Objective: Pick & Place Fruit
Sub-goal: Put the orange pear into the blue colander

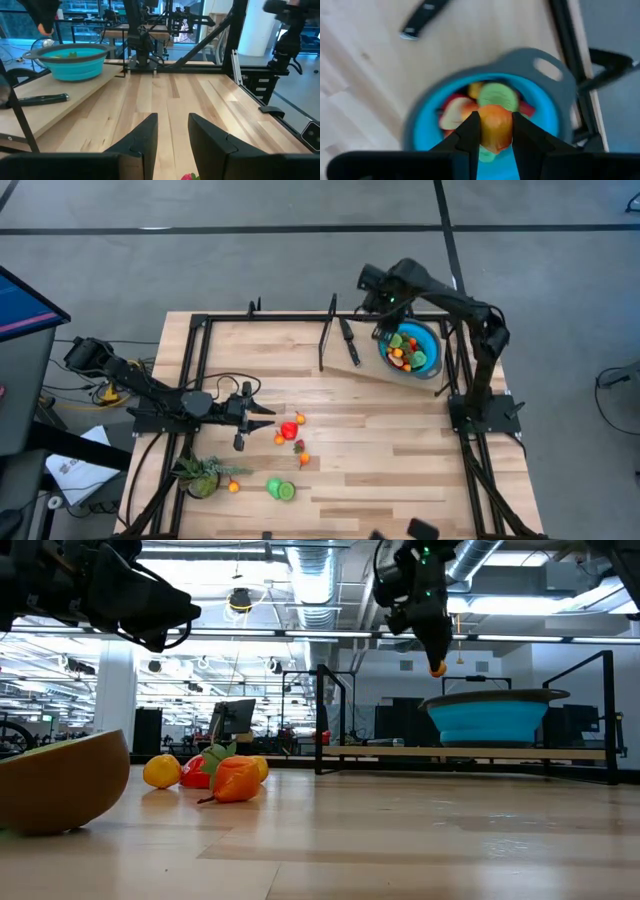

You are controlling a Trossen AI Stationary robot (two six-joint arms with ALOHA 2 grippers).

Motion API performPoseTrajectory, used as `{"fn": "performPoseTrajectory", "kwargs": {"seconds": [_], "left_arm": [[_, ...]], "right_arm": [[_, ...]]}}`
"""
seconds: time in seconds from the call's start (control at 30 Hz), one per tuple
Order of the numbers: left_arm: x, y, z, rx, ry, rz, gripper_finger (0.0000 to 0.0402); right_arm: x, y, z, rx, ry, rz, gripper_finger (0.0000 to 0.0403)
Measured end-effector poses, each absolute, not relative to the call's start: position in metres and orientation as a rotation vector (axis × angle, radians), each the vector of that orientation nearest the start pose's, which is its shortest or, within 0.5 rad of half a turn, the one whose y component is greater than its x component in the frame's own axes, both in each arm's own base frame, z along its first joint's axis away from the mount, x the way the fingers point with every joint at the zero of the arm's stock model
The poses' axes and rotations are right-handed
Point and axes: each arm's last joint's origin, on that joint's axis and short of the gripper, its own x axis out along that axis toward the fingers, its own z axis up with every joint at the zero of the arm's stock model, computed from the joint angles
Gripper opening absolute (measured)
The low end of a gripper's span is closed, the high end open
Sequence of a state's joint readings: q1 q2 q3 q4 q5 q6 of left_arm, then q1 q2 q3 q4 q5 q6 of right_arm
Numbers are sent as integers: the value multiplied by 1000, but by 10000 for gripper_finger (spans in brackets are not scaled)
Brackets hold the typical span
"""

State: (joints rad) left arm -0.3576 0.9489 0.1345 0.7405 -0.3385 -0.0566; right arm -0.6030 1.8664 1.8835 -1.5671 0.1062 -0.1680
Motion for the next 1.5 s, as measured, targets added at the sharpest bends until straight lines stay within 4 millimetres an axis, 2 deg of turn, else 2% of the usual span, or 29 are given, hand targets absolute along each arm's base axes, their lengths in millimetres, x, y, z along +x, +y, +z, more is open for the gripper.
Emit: {"fn": "performPoseTrajectory", "kwargs": {"seconds": [0.17, 0.33, 0.4, 0.6, 0.67, 0.77, 0.83, 0.9, 1.03, 1.13, 1.17, 1.27, 1.37, 1.5], "left_arm": [[165, -51, 174, -31, 70, -14, 103], [165, -51, 174, -31, 70, -14, 103], [165, -51, 174, -32, 70, -14, 103], [165, -51, 174, -32, 70, -15, 103], [165, -51, 174, -32, 70, -15, 103], [165, -51, 174, -32, 70, -15, 103], [165, -51, 174, -32, 70, -15, 103], [165, -51, 174, -32, 70, -15, 103], [165, -53, 174, -40, 70, -22, 103], [164, -56, 174, -41, 72, -43, 103], [163, -57, 174, -40, 73, -51, 103], [162, -61, 174, -39, 73, -75, 103], [161, -64, 174, -39, 74, -90, 103], [161, -64, 174, -39, 74, -89, 103]], "right_arm": [[263, -220, 324, 348, 1551, -486, 81], [258, -226, 323, 415, 1525, -485, 92], [258, -225, 323, 418, 1524, -484, 113], [262, -221, 323, 418, 1524, -483, 210], [263, -220, 323, 408, 1528, -487, 228], [263, -220, 323, 400, 1532, -489, 232], [264, -218, 323, 397, 1532, -483, 217], [267, -214, 323, 385, 1533, -469, 186], [278, -197, 326, 378, 1507, -356, 94], [291, -178, 326, 304, 1507, -268, 25], [295, -170, 327, 272, 1498, -242, 13], [304, -146, 325, 182, 1408, -195, 11], [301, -120, 319, 131, 1293, -179, 2], [296, -84, 309, 148, 1044, -205, 2]]}}
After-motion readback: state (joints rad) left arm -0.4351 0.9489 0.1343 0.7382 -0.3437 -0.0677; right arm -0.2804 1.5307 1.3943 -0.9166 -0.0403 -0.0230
